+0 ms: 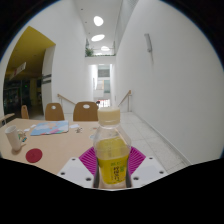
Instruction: Pour water
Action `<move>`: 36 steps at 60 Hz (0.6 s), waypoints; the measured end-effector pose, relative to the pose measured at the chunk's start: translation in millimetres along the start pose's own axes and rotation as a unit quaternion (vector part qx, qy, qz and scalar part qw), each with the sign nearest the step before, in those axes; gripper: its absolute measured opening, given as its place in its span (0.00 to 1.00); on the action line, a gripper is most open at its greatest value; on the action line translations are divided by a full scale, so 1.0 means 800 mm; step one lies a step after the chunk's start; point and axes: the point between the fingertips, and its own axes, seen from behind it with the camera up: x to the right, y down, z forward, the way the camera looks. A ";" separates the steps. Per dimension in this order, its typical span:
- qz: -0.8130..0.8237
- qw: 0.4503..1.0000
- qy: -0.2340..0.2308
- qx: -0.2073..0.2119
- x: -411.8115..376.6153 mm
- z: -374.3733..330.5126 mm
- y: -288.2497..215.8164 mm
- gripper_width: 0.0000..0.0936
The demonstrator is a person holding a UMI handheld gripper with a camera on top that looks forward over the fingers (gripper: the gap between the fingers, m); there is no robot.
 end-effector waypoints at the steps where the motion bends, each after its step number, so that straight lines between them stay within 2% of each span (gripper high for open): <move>1: -0.001 1.000 0.003 0.001 0.002 -0.001 -0.001 0.37; 5: -0.018 0.999 0.028 0.004 0.000 -0.001 -0.001 0.33; 11: -0.068 0.996 0.053 0.008 -0.011 -0.014 -0.020 0.32; 21: -0.295 0.948 0.102 0.068 -0.111 -0.038 -0.134 0.32; 28: -0.505 0.846 0.128 0.109 -0.228 -0.040 -0.199 0.32; 32: -0.626 0.761 0.127 0.113 -0.284 -0.045 -0.215 0.32; 36: -0.712 0.681 0.122 0.124 -0.347 -0.034 -0.195 0.32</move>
